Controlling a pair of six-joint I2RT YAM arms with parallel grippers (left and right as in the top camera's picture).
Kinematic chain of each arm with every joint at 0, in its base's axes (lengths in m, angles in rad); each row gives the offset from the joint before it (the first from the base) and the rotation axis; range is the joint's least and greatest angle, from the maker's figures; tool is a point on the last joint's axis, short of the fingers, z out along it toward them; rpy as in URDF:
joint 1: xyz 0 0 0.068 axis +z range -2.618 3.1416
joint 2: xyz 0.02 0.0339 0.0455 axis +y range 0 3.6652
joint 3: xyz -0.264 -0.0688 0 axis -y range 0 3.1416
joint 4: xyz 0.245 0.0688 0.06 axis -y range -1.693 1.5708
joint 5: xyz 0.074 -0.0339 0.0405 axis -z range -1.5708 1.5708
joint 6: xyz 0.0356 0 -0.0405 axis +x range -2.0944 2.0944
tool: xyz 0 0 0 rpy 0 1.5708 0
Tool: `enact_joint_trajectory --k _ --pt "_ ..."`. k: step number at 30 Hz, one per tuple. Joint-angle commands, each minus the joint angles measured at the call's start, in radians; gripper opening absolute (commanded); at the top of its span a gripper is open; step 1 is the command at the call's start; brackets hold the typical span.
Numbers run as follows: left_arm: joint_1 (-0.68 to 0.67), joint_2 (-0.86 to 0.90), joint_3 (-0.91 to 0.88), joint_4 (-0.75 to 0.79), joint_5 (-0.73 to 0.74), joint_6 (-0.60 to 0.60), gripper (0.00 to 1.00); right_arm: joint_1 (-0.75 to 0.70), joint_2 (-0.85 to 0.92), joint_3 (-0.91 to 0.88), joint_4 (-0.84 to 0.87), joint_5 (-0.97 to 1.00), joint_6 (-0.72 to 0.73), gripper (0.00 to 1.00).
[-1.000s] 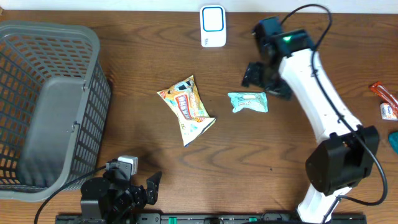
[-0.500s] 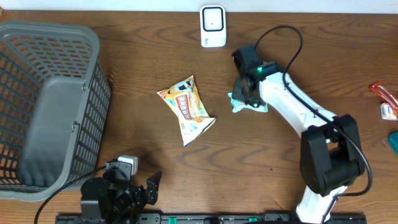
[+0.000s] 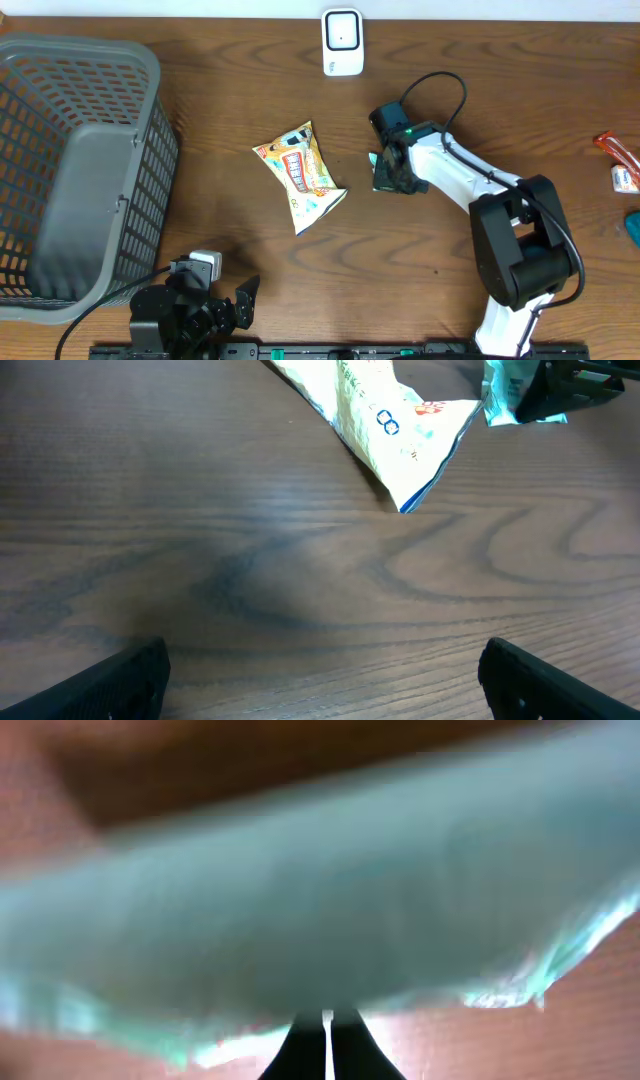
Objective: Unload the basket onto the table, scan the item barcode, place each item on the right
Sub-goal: 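Lower the right gripper and grasp the wipes pack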
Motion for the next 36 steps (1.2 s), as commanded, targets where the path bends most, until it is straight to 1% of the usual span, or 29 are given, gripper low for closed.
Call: enact_joint_trajectory --k 1,3,4,5,6,7,8,9,10,11,13,14,15,16,18,19,20,22,23,27,30,33,36 --pt "-0.004 -0.001 0.000 -0.012 0.009 -0.001 0.98 0.000 -0.131 0.055 -0.055 -0.058 -0.079 0.01" --pt "-0.004 -0.001 0.000 -0.012 0.009 -0.001 0.99 -0.007 -0.224 0.069 -0.085 -0.056 -0.079 0.01" --pt "-0.004 -0.001 0.000 -0.012 0.009 -0.001 0.99 -0.012 -0.268 0.069 -0.090 -0.051 -0.079 0.04" --pt "-0.004 -0.001 0.000 -0.012 0.009 -0.001 0.99 -0.015 -0.304 0.069 -0.094 -0.043 -0.078 0.14" --pt "-0.004 -0.001 0.000 -0.012 0.009 -0.001 0.99 -0.018 -0.342 0.069 -0.095 -0.034 -0.077 0.26" --pt "-0.004 -0.001 0.000 -0.012 0.009 -0.001 0.99 -0.019 -0.364 0.068 -0.095 -0.021 -0.070 0.35" --pt "-0.004 -0.001 0.000 -0.012 0.009 -0.001 0.99 -0.019 -0.383 0.068 -0.095 -0.008 -0.065 0.40" --pt "-0.004 -0.001 0.000 -0.012 0.009 -0.001 0.99 -0.019 -0.395 0.067 -0.095 0.003 -0.063 0.46" --pt "-0.004 -0.001 0.000 -0.012 0.009 -0.001 0.98 -0.018 -0.399 0.066 -0.096 0.008 -0.061 0.61" --pt "-0.004 -0.001 0.000 -0.012 0.009 -0.001 0.99 -0.016 -0.394 0.062 -0.101 0.006 -0.035 0.99" --pt "-0.004 -0.001 0.000 -0.012 0.009 -0.001 0.98 -0.014 -0.379 0.050 -0.120 -0.002 0.070 0.99" --pt "-0.004 -0.001 0.000 -0.012 0.009 -0.001 0.99 -0.012 -0.364 0.038 -0.145 -0.002 0.204 0.99" --pt "-0.004 -0.001 0.000 -0.012 0.009 -0.001 0.99 -0.012 -0.356 0.029 -0.157 -0.002 0.294 0.99" --pt "-0.004 -0.001 0.000 -0.012 0.009 -0.001 0.99 -0.011 -0.341 0.008 -0.167 -0.006 0.446 0.99" --pt "-0.004 -0.001 0.000 -0.012 0.009 -0.001 0.99 -0.011 -0.319 -0.043 -0.148 -0.027 0.674 0.99" --pt "-0.004 -0.001 0.000 -0.012 0.009 -0.001 0.98 -0.011 -0.307 -0.069 -0.124 -0.035 0.767 0.99" --pt "-0.004 -0.001 0.000 -0.012 0.009 -0.001 0.99 -0.011 -0.299 -0.097 -0.091 -0.040 0.842 0.93" --pt "-0.004 -0.001 0.000 -0.012 0.009 -0.001 0.99 -0.011 -0.283 -0.159 0.008 -0.039 0.950 0.88" --pt "-0.004 -0.001 0.000 -0.012 0.009 -0.001 0.99 -0.011 -0.279 -0.216 0.122 -0.039 1.003 0.86" --pt "-0.004 -0.001 0.000 -0.012 0.009 -0.001 0.99 -0.011 -0.279 -0.323 0.370 0.006 1.011 0.84" --pt "-0.004 -0.001 0.000 -0.012 0.009 -0.001 0.98 -0.011 -0.279 -0.381 0.495 0.039 1.011 0.84" --pt "-0.004 -0.001 0.000 -0.012 0.009 -0.001 0.99 -0.011 -0.278 -0.424 0.582 0.055 1.011 0.81" --pt "-0.004 -0.001 0.000 -0.012 0.009 -0.001 0.99 -0.011 -0.266 -0.443 0.624 0.059 1.015 0.78"
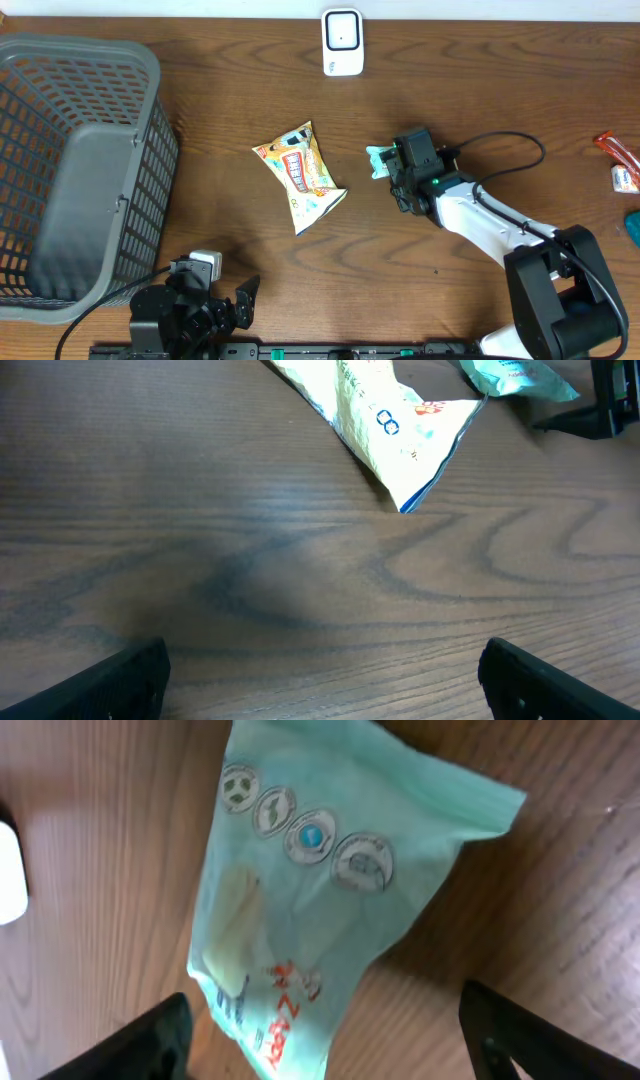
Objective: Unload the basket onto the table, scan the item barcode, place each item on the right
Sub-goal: 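Lower the right gripper and grasp the wipes pack, then lift and rotate the wipes pack with the right gripper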
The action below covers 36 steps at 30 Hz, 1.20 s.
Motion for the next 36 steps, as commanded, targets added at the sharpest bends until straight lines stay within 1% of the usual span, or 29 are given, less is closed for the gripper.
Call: enact_joint_trajectory --k 1,2,3,5,6,8,10,11,13,15,16,19,22,23,25,28,30,31,33,34,36 --pt "-0.004 -0.001 0.000 -0.012 0.009 -0.001 0.99 0.002 0.018 -0.027 0.037 0.058 0.034 0.77" --pt "-0.004 -0.001 0.000 -0.012 0.009 -0.001 0.99 0.002 0.031 -0.027 0.048 0.073 0.034 0.74" --pt "-0.004 -0.001 0.000 -0.012 0.009 -0.001 0.99 0.002 0.050 -0.027 0.066 0.084 0.034 0.68" --pt "-0.004 -0.001 0.000 -0.012 0.009 -0.001 0.99 0.002 0.082 -0.027 0.097 0.085 0.034 0.60" --pt "-0.004 -0.001 0.000 -0.012 0.009 -0.001 0.99 0.002 0.102 -0.027 0.116 0.082 0.034 0.53" --pt "-0.004 -0.001 0.000 -0.012 0.009 -0.001 0.99 0.002 0.143 -0.027 0.151 0.064 0.033 0.46" --pt "-0.004 -0.001 0.000 -0.012 0.009 -0.001 0.99 0.002 0.184 -0.027 0.172 0.029 0.033 0.34" --pt "-0.004 -0.001 0.000 -0.012 0.009 -0.001 0.99 0.002 0.197 -0.027 0.175 0.013 0.033 0.29" --pt "-0.004 -0.001 0.000 -0.012 0.009 -0.001 0.99 0.002 0.215 -0.027 0.162 -0.001 0.032 0.15" --pt "-0.004 -0.001 0.000 -0.012 0.009 -0.001 0.99 0.002 0.216 -0.027 0.137 0.000 0.032 0.08" --pt "-0.004 -0.001 0.000 -0.012 0.009 -0.001 0.99 0.002 0.214 -0.027 0.122 -0.011 0.032 0.02" --pt "-0.004 -0.001 0.000 -0.012 0.009 -0.001 0.99 -0.012 0.190 -0.027 0.095 -0.106 0.011 0.01" --pt "-0.004 -0.001 0.000 -0.012 0.009 -0.001 0.99 -0.048 0.132 -0.027 0.036 -0.288 -0.003 0.01" --pt "-0.004 -0.001 0.000 -0.012 0.009 -0.001 0.99 -0.077 0.092 -0.027 -0.002 -0.379 -0.033 0.01" --pt "-0.004 -0.001 0.000 -0.012 0.009 -0.001 0.99 -0.121 0.039 -0.027 -0.056 -0.502 -0.067 0.01" --pt "-0.004 -0.001 0.000 -0.012 0.009 -0.001 0.99 -0.201 -0.044 -0.027 -0.191 -0.699 -0.074 0.01" --pt "-0.004 -0.001 0.000 -0.012 0.009 -0.001 0.98 -0.240 -0.081 -0.027 -0.280 -0.783 -0.074 0.01" --pt "-0.004 -0.001 0.000 -0.012 0.009 -0.001 0.99 -0.268 -0.104 -0.027 -0.351 -0.855 -0.075 0.01" --pt "-0.004 -0.001 0.000 -0.012 0.009 -0.001 0.99 -0.293 -0.120 -0.027 -0.444 -0.945 -0.116 0.01" --pt "-0.004 -0.001 0.000 -0.012 0.009 -0.001 0.99 -0.306 -0.124 -0.027 -0.517 -1.014 -0.149 0.02" --pt "-0.004 -0.001 0.000 -0.012 0.009 -0.001 0.99 -0.315 -0.124 -0.027 -0.602 -1.116 -0.220 0.02"
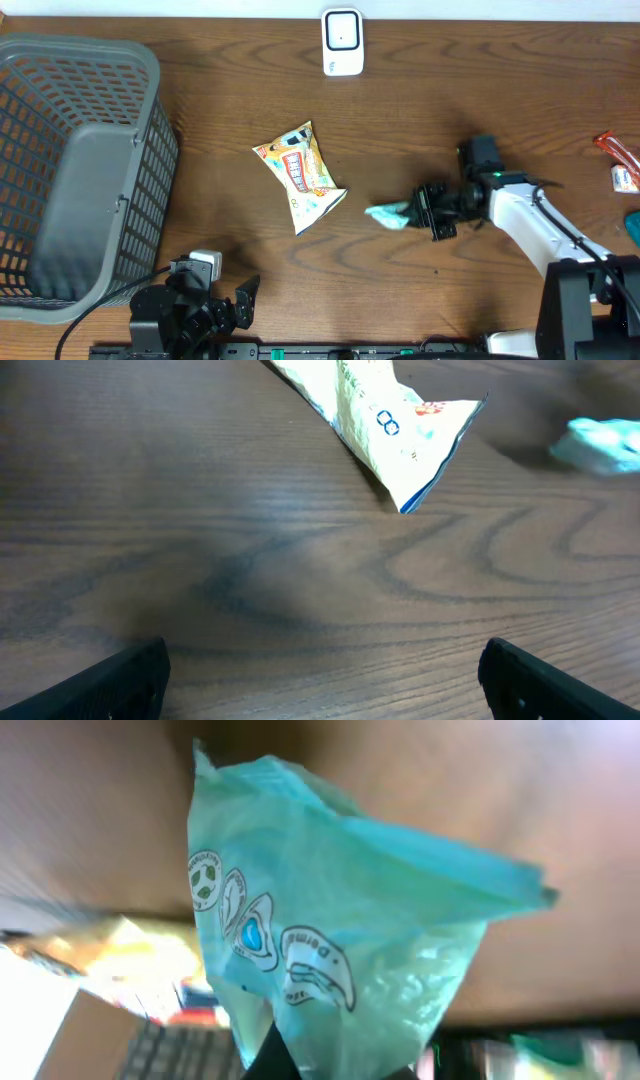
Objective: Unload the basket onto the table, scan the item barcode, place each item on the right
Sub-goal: 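Lift and rotate the wipes pack with the right gripper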
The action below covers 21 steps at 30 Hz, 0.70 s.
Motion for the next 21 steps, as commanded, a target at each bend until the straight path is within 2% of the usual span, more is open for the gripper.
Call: enact_joint_trajectory --k 1,2,5,8,15,19,21 --pt "-0.004 -0.001 0.000 -0.012 0.009 -0.001 0.99 -0.018 -0.016 -0.003 -0.124 -0.328 -0.150 0.05" --pt "-0.004 -0.001 0.000 -0.013 0.009 -0.001 0.99 -0.016 -0.016 -0.003 -0.155 -0.364 -0.179 0.02" --pt "-0.004 -0.001 0.000 -0.013 0.009 -0.001 0.99 -0.017 -0.016 -0.003 -0.216 -0.414 -0.213 0.02" --pt "-0.004 -0.001 0.000 -0.013 0.009 -0.001 0.98 -0.024 -0.016 -0.003 -0.232 -0.407 -0.150 0.01" --pt "-0.004 -0.001 0.000 -0.013 0.009 -0.001 0.99 -0.026 -0.016 -0.003 -0.204 -0.420 0.229 0.02" --pt "-0.004 -0.001 0.000 -0.012 0.009 -0.001 0.98 -0.026 -0.016 -0.003 -0.106 -0.355 0.548 0.01" --pt "-0.004 -0.001 0.000 -0.013 0.009 -0.001 0.98 -0.035 -0.013 -0.003 -0.007 -0.314 0.581 0.01"
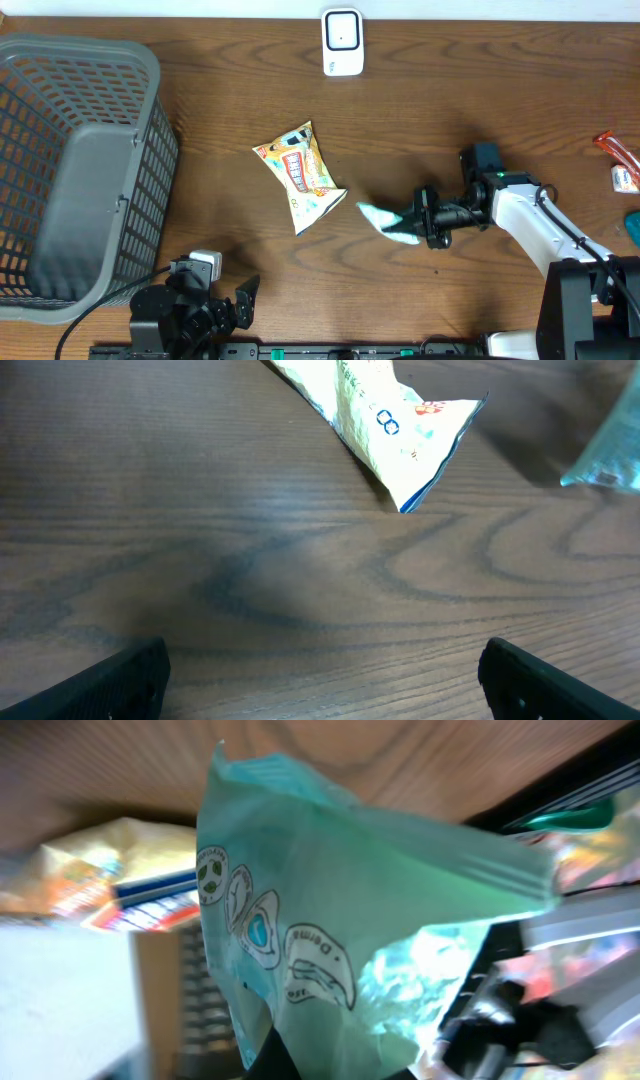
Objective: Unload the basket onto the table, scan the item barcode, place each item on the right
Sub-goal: 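Lift and rotate the wipes pack with the right gripper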
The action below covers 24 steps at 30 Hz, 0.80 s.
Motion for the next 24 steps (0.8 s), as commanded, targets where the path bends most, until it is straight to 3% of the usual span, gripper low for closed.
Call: enact_joint_trajectory --k 1,5,10,12,15,20,24 --pt "-0.004 -0.001 0.000 -0.012 0.009 -0.001 0.99 -0.026 -0.008 -0.001 0.138 0.034 0.237 0.01" --pt "-0.004 -0.001 0.000 -0.012 0.009 -0.001 0.99 -0.084 0.026 0.018 0.412 0.084 0.237 0.01" --pt "-0.004 -0.001 0.000 -0.012 0.009 -0.001 0.99 -0.090 0.048 0.026 0.474 -0.068 0.200 0.01" --pt "-0.004 -0.001 0.000 -0.012 0.009 -0.001 0.98 -0.079 0.047 0.026 0.478 -0.146 0.018 0.01" --pt "-0.004 -0.001 0.000 -0.012 0.009 -0.001 0.98 -0.067 0.047 0.026 0.517 -0.262 -0.142 0.01" --pt "-0.004 -0.001 0.000 -0.012 0.009 0.000 0.99 -0.065 0.047 0.026 0.733 -0.426 -0.473 0.01" --pt "-0.004 -0.001 0.000 -0.012 0.009 -0.001 0.99 -0.056 0.047 0.025 0.824 -0.507 -0.590 0.01"
